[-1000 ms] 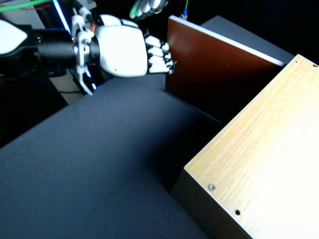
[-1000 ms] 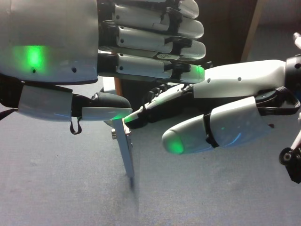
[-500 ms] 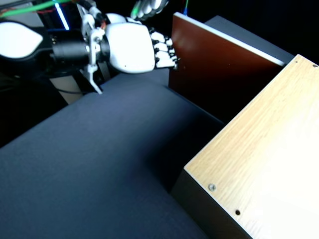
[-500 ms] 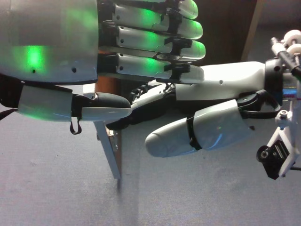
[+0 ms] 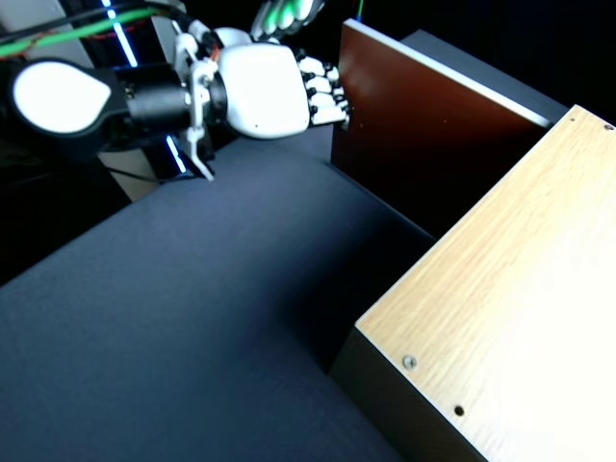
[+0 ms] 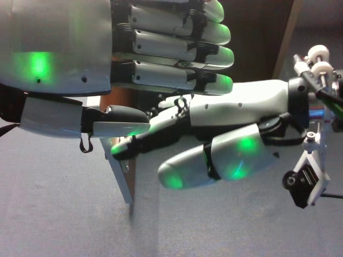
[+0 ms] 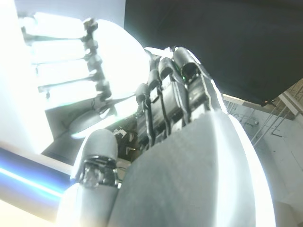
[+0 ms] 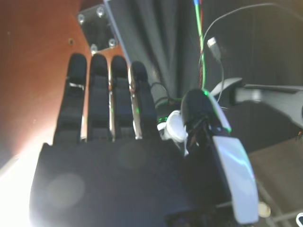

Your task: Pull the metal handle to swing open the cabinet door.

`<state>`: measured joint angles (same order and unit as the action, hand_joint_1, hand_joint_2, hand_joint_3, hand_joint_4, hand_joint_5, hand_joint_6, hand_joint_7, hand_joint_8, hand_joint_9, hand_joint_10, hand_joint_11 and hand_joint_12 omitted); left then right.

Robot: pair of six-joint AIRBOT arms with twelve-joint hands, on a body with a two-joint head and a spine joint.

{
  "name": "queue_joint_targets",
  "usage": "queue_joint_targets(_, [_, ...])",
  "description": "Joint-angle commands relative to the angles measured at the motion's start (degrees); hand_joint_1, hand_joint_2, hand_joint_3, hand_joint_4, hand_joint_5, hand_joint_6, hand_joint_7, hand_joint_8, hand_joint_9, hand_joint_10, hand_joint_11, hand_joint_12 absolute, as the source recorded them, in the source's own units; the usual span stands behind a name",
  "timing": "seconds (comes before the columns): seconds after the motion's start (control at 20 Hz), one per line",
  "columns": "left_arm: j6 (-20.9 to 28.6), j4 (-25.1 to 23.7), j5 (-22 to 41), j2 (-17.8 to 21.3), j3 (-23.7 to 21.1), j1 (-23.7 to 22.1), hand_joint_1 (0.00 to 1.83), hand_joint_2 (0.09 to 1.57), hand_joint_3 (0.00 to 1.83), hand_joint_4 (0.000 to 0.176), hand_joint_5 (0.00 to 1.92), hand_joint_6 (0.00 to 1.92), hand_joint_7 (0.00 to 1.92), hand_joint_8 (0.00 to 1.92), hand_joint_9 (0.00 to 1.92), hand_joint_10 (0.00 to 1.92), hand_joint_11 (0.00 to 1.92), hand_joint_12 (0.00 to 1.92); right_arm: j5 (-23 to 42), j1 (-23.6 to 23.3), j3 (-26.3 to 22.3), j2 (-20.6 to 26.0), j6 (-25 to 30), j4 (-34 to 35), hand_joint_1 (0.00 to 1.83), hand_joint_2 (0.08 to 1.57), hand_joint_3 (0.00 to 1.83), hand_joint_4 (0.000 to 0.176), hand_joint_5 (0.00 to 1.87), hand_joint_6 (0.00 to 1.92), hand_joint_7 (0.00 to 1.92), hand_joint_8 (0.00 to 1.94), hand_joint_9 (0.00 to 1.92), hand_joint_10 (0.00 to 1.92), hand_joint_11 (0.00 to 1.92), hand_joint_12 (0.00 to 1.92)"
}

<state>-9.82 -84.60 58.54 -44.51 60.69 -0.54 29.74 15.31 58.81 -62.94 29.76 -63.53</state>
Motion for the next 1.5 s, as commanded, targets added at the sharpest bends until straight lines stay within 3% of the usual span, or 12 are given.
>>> queue_joint_targets(0.0, [-0.49, 5.64, 1.53, 0.37, 0.02, -0.56, 0.0, 1.57, 0.15, 0.0, 0.28, 0.0, 0.28, 0.0, 0.26, 0.0, 0.0, 0.64, 3.85, -0.43, 0.39, 0.49, 0.21, 3.38, 0.0, 1.57, 0.09, 0.0, 0.32, 0.0, 0.32, 0.0, 0.28, 0.0, 0.0, 0.75])
queue_joint_targets(0.45, [-0.49, 5.64, 1.53, 0.37, 0.02, -0.56, 0.0, 1.57, 0.15, 0.0, 0.27, 0.0, 0.28, 0.0, 0.25, 0.0, 0.0, 0.62, 4.01, -0.43, 4.37, 0.55, -1.03, 4.41, 0.0, 1.57, 0.08, 0.0, 0.32, 0.0, 0.32, 0.0, 0.28, 0.0, 0.0, 0.76])
queue_joint_targets(0.65, [-0.49, 5.64, 1.53, 0.37, 0.02, -0.56, 0.0, 1.57, 0.13, 0.0, 0.27, 0.0, 0.28, 0.0, 0.25, 0.0, 0.0, 0.6, 3.5, 0.89, 5.62, 0.33, -11.26, 11.77, 0.0, 1.57, 0.09, 0.0, 0.32, 0.0, 0.32, 0.0, 0.29, 0.0, 0.0, 0.77])
queue_joint_targets(1.15, [-0.49, 5.64, 1.53, 0.37, 0.02, -0.56, 0.0, 1.57, 0.16, 0.0, 0.28, 0.0, 0.29, 0.0, 0.26, 0.0, 0.0, 0.67, 3.13, 1.4, 12.01, -0.45, -11.75, 9.46, 0.0, 1.57, 0.09, 0.0, 0.32, 0.0, 0.32, 0.0, 0.29, 0.0, 0.0, 0.75])
queue_joint_targets(1.45, [-0.49, 5.64, 1.53, 0.37, 0.02, -0.56, 0.0, 1.57, 0.14, 0.0, 0.28, 0.0, 0.28, 0.0, 0.25, 0.0, 0.0, 0.61, 1.01, 1.4, 14.96, -0.46, -12.13, 7.45, 0.0, 1.57, 0.09, 0.0, 0.32, 0.0, 0.32, 0.0, 0.28, 0.0, 0.0, 0.73])
